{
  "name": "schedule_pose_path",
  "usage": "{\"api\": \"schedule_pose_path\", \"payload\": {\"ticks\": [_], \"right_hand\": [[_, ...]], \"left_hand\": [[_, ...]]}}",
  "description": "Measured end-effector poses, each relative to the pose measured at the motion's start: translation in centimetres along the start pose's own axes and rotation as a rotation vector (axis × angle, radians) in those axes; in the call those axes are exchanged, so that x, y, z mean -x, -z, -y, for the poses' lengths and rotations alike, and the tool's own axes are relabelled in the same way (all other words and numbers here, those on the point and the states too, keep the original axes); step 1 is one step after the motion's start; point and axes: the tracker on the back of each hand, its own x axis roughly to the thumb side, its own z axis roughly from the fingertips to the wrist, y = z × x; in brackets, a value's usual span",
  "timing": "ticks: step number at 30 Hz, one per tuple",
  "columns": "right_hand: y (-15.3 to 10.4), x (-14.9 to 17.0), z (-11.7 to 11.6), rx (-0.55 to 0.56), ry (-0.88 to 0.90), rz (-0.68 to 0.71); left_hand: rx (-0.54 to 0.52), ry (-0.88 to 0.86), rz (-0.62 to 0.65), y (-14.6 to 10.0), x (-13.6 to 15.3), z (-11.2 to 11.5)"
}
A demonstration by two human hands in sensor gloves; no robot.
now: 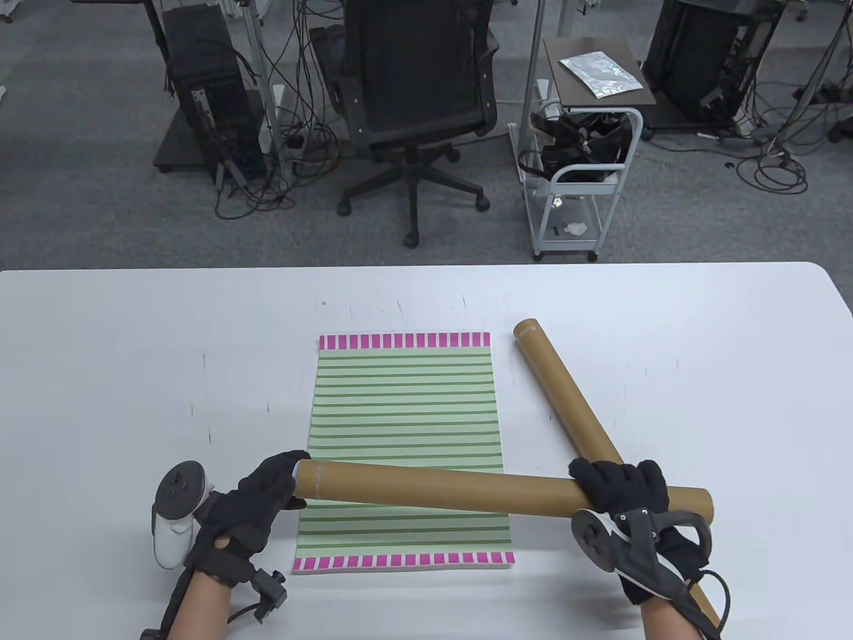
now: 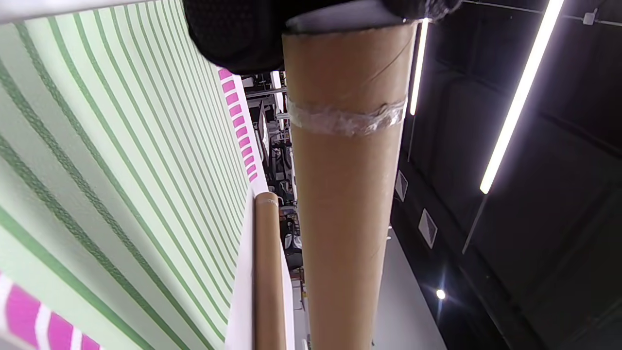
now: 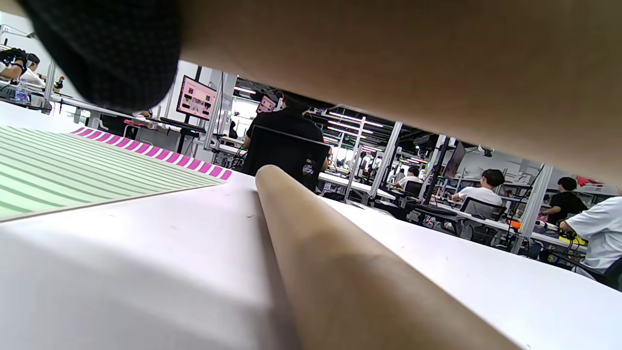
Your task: Roll up mouse pads and store in mailing tubes
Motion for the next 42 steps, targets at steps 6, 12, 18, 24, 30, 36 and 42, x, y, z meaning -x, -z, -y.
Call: {"api": "schedule_pose_path", "payload": {"ticks": [6, 12, 18, 24, 30, 36, 42], "right_hand": [[0.1, -0.2, 0.1, 0.012, 0.013, 0.001], [0.0, -0.7, 0.1, 0.020, 0.037, 0.008], [-0.1, -0.4, 0.5, 0.054, -0.029, -0.027], [-0.1, 0.3, 0.6, 0.052, 0.042, -0.079], [0.0, 0.3, 0.4, 0.042, 0.045, -0.068], [0.0, 0.2, 0.5, 0.036, 0.032, -0.067], [-0.1, 0.2, 0.6, 0.037, 0.018, -0.081]], "left_hand": [[-0.056, -0.009, -0.006, -0.2, 0.0, -0.7], [-0.101, 0.001, -0.031, -0.3, 0.5, -1.3], [-0.349, 0.816, -0.190, -1.2, -1.3, -1.1], [-0.359, 1.288, -0.323, -0.9, -1.0, -0.5], [-0.275, 1.367, -0.400, -0.4, -0.6, -0.6], [-0.232, 1.327, -0.475, -0.4, 0.8, -1.2], [-0.254, 1.246, -0.444, -0.9, 0.6, -1.9]]}}
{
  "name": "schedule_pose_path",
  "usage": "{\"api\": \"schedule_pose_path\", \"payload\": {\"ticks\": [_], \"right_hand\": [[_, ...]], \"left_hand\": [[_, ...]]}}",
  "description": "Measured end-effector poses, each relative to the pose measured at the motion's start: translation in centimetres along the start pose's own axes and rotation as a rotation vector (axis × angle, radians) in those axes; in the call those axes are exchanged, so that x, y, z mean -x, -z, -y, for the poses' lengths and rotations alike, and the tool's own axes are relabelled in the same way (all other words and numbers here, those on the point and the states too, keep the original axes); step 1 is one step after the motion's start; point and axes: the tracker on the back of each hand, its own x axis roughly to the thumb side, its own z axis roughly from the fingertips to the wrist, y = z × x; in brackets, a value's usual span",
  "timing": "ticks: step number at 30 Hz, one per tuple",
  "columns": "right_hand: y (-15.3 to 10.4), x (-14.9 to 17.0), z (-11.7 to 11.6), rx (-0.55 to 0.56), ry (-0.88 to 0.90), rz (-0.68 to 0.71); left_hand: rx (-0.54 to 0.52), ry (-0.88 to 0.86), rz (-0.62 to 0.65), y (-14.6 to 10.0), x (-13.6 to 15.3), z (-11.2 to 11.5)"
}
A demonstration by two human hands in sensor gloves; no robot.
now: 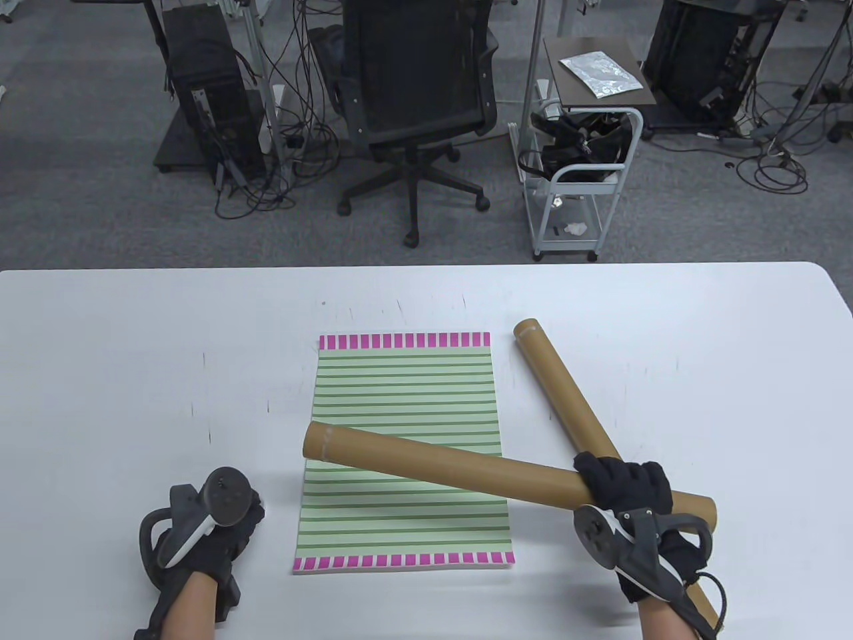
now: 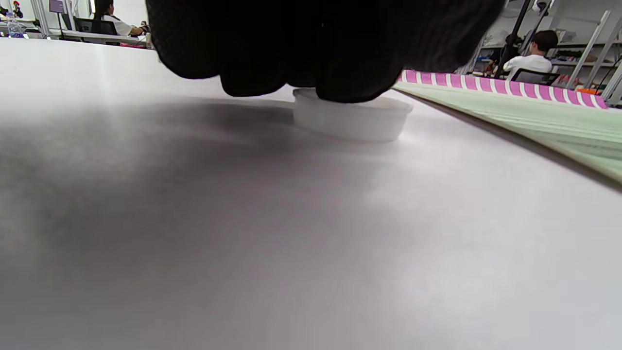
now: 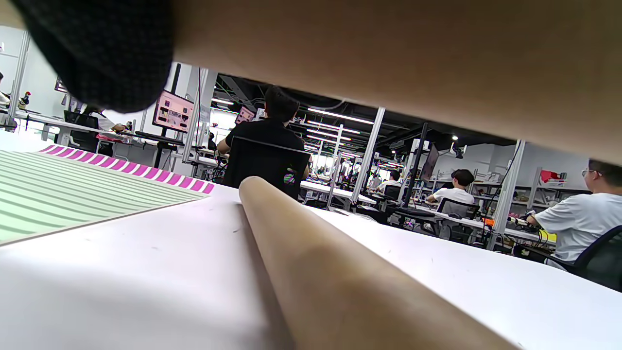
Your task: Roll up mouse pads and store in mailing tubes
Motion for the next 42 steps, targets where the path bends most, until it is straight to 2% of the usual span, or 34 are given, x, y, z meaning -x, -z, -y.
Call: {"api": "schedule_pose_path", "payload": {"ticks": [6, 10, 13, 17, 21, 24, 28, 31, 37, 42], "right_hand": [[0.6, 1.0, 0.5, -0.018, 0.045, -0.054], [1.7, 3.9, 0.7, -0.095, 0.080, -0.166], [2.7, 7.5, 0.8, -0.197, 0.084, -0.280], [2.7, 11.7, 0.5, -0.275, 0.052, -0.444], [2.0, 15.1, -1.1, -0.380, 0.030, -0.554], [1.5, 17.1, -2.9, -0.476, 0.039, -0.614], [1.4, 18.2, -4.7, -0.536, 0.141, -0.643], [2.0, 18.3, -5.5, -0.533, 0.198, -0.645], [3.6, 18.2, -7.3, -0.568, 0.199, -0.630], [4.9, 18.2, -7.8, -0.580, 0.157, -0.605]], "left_hand": [[-0.104, -0.162, 0.080, -0.8, -0.7, -1.4], [-0.082, -0.206, 0.174, -1.0, -2.6, -1.3], [-0.077, -0.137, 0.236, -1.2, -4.4, -1.1], [-0.092, -0.026, 0.283, -1.4, -6.0, -1.0], [-0.128, 0.148, 0.286, -1.4, -6.8, -0.8], [-0.130, 0.165, 0.290, -1.4, -7.0, -0.8], [-0.141, 0.181, 0.287, -1.4, -7.0, -0.8], [-0.142, 0.187, 0.292, -1.5, -7.1, -0.8], [-0.146, 0.205, 0.295, -1.7, -7.3, -0.7], [-0.150, 0.220, 0.302, -1.6, -7.4, -0.8]]}}
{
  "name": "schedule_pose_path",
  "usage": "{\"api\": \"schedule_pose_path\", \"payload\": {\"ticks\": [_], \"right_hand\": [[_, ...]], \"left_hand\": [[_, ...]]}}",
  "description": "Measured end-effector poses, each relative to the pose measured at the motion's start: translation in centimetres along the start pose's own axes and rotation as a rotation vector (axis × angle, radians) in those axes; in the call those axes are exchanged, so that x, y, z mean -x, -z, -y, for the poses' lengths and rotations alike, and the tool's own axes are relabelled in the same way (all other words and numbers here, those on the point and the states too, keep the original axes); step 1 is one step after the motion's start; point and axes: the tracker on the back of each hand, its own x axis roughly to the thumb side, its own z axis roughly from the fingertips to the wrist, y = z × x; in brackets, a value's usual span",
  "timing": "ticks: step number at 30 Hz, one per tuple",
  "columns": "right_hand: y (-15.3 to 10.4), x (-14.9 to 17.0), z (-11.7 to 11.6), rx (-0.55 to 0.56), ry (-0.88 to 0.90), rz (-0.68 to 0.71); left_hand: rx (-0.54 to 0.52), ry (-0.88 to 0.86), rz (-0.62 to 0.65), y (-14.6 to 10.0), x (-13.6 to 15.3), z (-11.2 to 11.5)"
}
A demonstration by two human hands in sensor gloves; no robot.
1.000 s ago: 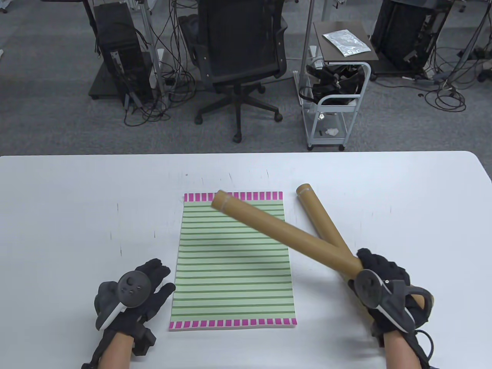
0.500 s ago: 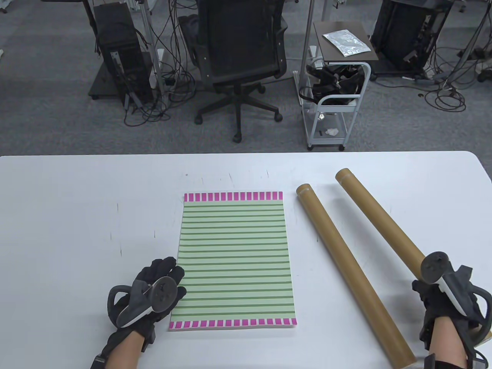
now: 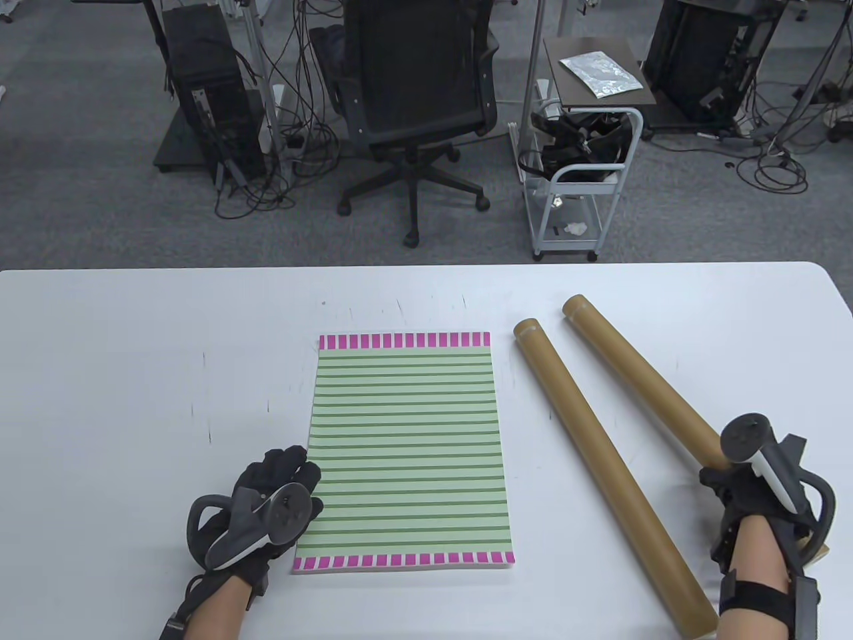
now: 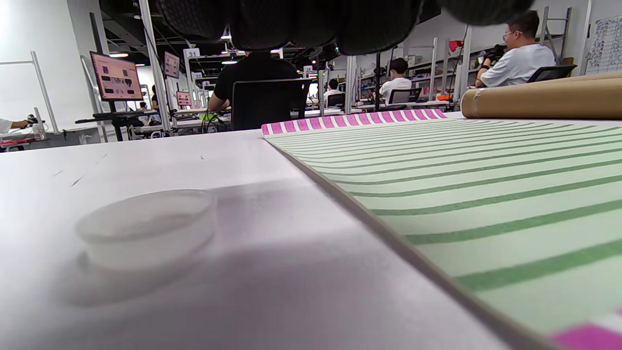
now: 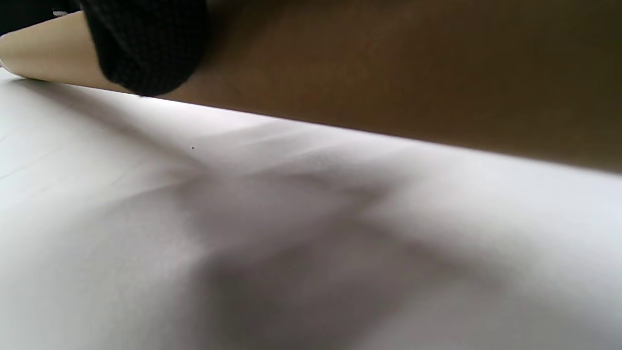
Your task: Roll up mouse pads and store in mailing tubes
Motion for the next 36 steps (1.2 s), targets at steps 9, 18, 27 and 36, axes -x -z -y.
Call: {"api": "schedule_pose_path", "payload": {"ticks": [9, 18, 27, 36], "right_hand": [[0.9, -1.2, -1.9, -0.039, -0.073, 0.040], [-6.2, -8.4, 3.5, 0.295, -0.052, 0.348], [-21.6, -22.0, -4.7, 0.008, -0.041, 1.010], [-22.6, -24.2, -9.4, -0.011, -0.343, 0.942]], "left_hand": [[-0.005, -0.014, 0.010, 0.0, -0.1, 0.0], [0.029, -0.184, 0.113, -0.5, -2.2, -0.7], [0.355, -0.109, 0.305, -0.9, -7.7, 0.4], [0.343, 0.081, 0.268, -0.8, -8.3, 2.0]]}}
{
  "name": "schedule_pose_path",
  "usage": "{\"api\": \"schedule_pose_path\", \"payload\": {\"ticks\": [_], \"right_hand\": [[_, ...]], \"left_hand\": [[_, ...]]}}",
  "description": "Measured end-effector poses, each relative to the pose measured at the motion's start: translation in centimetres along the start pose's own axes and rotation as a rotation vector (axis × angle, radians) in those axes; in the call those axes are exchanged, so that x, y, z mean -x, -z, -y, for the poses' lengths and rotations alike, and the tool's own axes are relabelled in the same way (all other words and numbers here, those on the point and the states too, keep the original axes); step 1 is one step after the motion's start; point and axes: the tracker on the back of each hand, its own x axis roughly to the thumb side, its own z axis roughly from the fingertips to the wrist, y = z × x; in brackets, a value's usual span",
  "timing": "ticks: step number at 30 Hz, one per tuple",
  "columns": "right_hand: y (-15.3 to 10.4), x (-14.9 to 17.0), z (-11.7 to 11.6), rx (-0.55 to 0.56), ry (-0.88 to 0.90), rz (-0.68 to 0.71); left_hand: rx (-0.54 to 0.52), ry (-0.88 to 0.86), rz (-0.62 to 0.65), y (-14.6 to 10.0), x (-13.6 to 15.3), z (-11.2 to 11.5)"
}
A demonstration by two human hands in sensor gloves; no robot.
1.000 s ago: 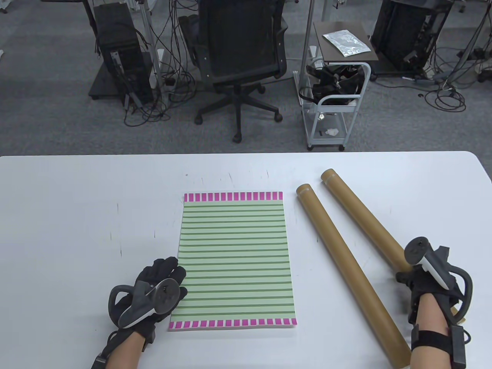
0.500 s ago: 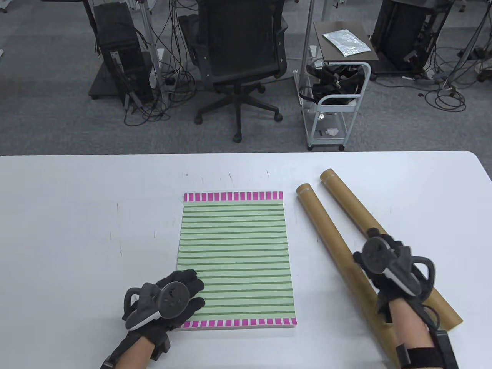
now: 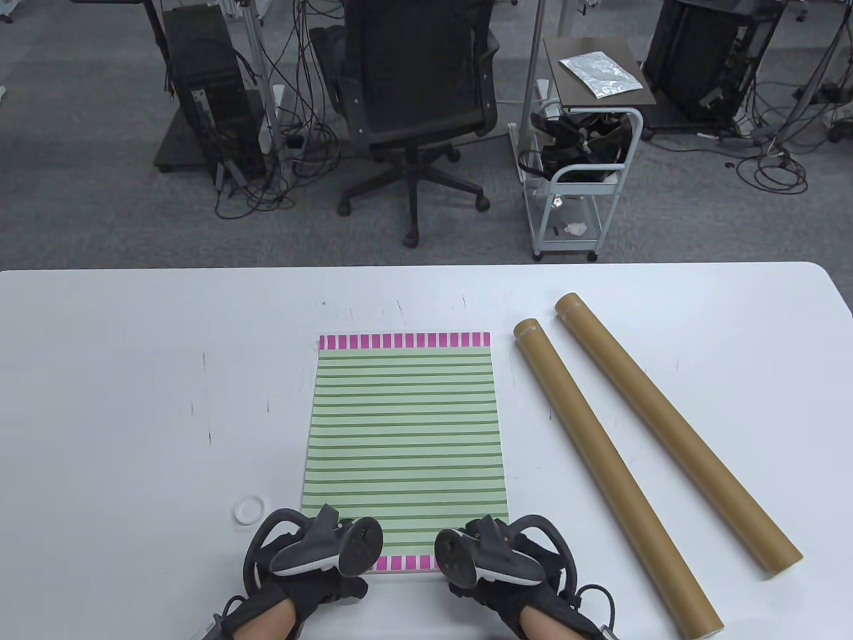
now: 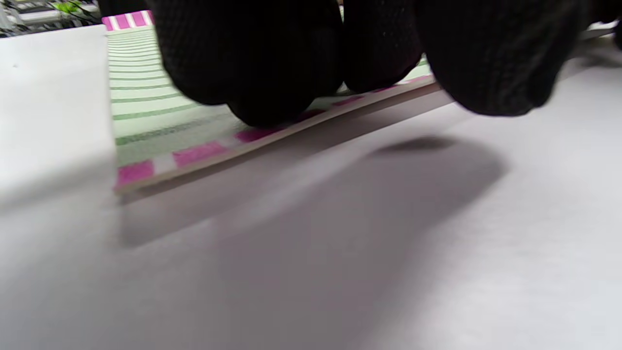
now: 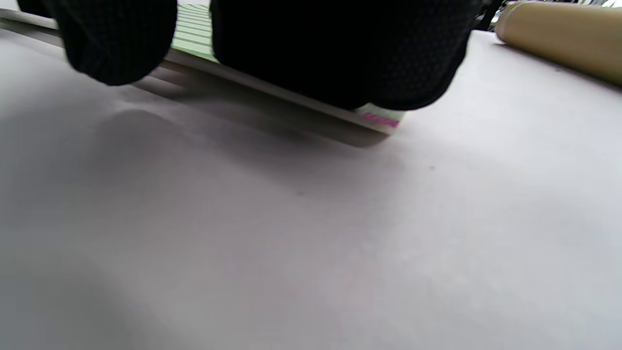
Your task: Roll up mouse pads and store in mailing tubes
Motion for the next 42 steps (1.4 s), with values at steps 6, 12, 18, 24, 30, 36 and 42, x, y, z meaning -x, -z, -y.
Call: {"api": "schedule_pose_path", "payload": {"ticks": [6, 12, 18, 24, 30, 36, 42], "right_hand": [[-0.1, 1.3, 0.0, 0.080, 0.030, -0.052], [0.2, 1.1, -0.4, 0.136, 0.015, -0.089], [0.2, -0.4, -0.8, 0.139, -0.161, -0.020], [-0.5, -2.6, -1.4, 0.165, -0.455, 0.133], [-0.4, -2.7, -1.5, 0.153, -0.471, 0.157], [0.4, -2.6, -1.2, 0.121, -0.384, 0.156], [0.6, -2.6, -1.4, 0.127, -0.367, 0.164]], "left_hand": [[-0.011, -0.019, -0.097, 0.4, 1.3, 0.1], [0.017, -0.122, -0.163, 1.2, 2.5, 0.9], [0.006, -0.022, -0.250, 1.3, 1.8, 1.2], [0.014, 0.095, -0.309, 1.7, 1.1, 1.3], [0.024, 0.115, -0.277, 1.7, 0.9, 1.4], [-0.008, -0.011, -0.130, 1.4, 1.5, 1.5], [-0.003, 0.002, -0.060, 1.2, 0.1, 1.5]]}}
